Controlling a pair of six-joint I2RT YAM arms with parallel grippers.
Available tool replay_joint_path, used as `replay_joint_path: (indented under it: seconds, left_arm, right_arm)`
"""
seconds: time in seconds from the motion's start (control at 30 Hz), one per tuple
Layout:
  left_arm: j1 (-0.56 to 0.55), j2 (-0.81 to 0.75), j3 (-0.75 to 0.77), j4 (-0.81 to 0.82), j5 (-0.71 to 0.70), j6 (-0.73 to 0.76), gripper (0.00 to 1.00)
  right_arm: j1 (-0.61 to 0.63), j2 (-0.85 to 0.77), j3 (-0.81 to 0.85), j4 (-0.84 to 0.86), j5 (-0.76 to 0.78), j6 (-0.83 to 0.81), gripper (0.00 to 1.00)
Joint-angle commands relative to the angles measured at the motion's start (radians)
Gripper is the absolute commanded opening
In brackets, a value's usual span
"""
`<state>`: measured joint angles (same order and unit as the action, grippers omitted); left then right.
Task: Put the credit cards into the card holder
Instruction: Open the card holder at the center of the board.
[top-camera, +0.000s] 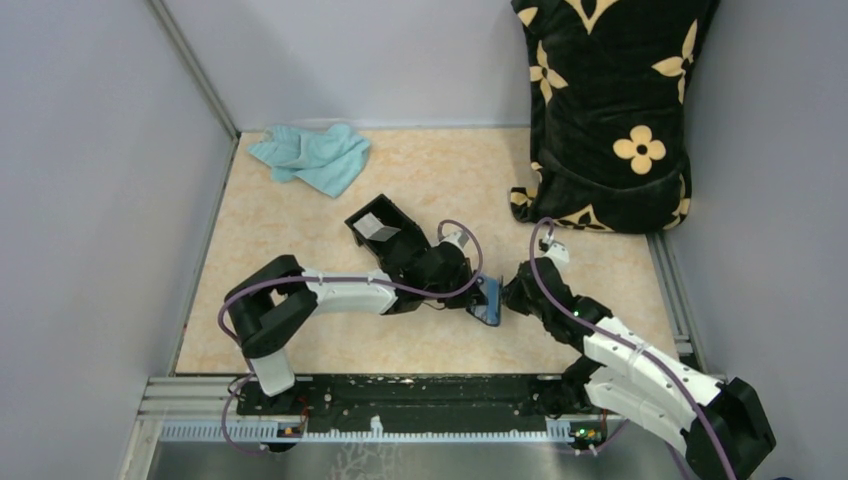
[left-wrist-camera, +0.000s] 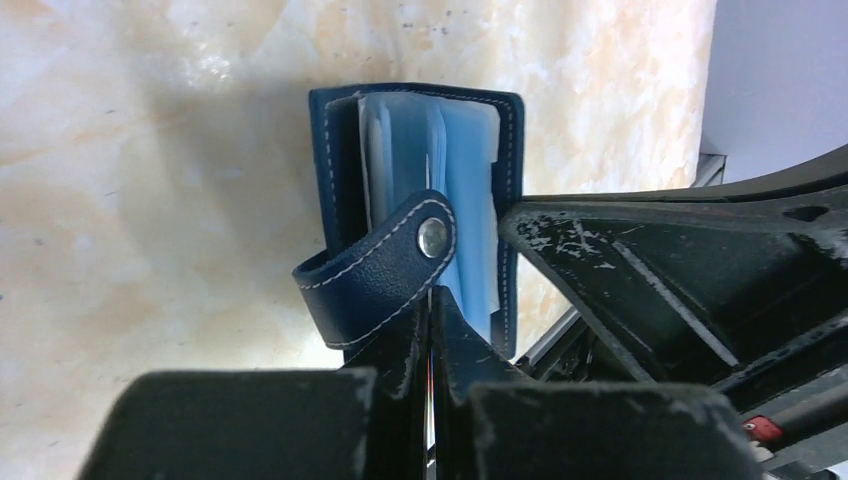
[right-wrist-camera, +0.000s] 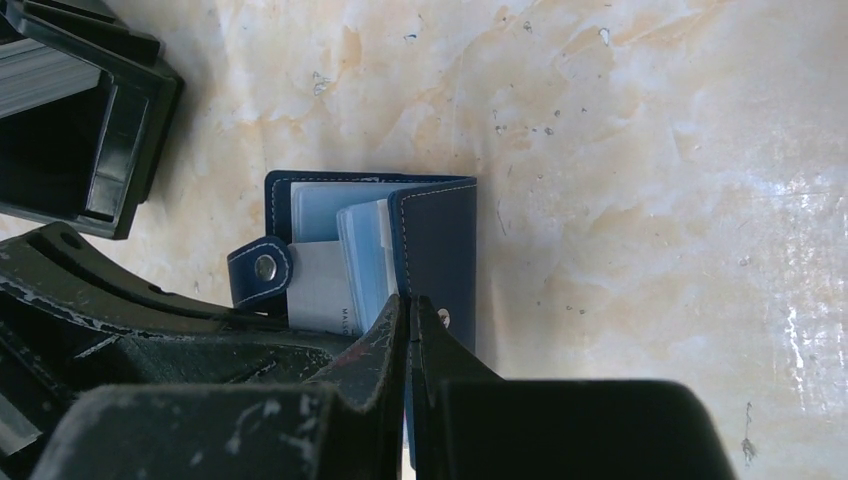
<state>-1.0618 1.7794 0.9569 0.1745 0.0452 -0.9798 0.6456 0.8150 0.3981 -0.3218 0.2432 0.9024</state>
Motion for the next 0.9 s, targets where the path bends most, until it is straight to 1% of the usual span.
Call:
replay_joint_path:
  seconds: [0.0, 0.13, 0.17, 0.2, 0.3, 0.37, 0.47, 0.57, 0.87]
  left_arm:
    - [-0.013, 0.026, 0.049, 0.009, -0.005, 0.003, 0.0]
    - [-0.022, 0.048, 0.082, -0.006, -0.019, 0.011, 0.0]
    - [-0.026, 0.055, 0.091, -0.016, -0.024, 0.013, 0.0]
    - [-0.031, 0.061, 0.101, -0.028, -0.032, 0.015, 0.0]
    - [-0.045, 0.077, 0.127, -0.062, -0.058, 0.028, 0.0]
    - [-0.051, 0.082, 0.131, -0.071, -0.071, 0.031, 0.0]
    - [-0.053, 0.087, 0.135, -0.082, -0.084, 0.032, 0.0]
    - [-0.053, 0.091, 0.134, -0.087, -0.085, 0.033, 0.0]
    - [-0.053, 0.085, 0.117, -0.078, -0.088, 0.038, 0.0]
  right_arm:
    - [-0.004, -0.012, -0.025, -0.06, 0.002, 0.005, 0.0]
    - [-0.006, -0.021, -0.027, -0.075, 0.007, 0.003, 0.01]
    - [-0.007, -0.024, -0.028, -0.078, 0.008, 0.004, 0.03]
    - [-0.007, -0.028, -0.028, -0.08, 0.009, 0.004, 0.06]
    - [-0.008, -0.04, -0.029, -0.089, 0.013, 0.003, 0.23]
    - [-0.01, -0.048, -0.026, -0.095, 0.015, 0.001, 0.32]
    - [-0.012, -0.057, -0.021, -0.097, 0.013, -0.006, 0.42]
    - [-0.013, -0.061, -0.012, -0.098, 0.014, -0.01, 0.44]
    - [-0.014, -0.061, 0.007, -0.096, 0.011, -0.015, 0.46]
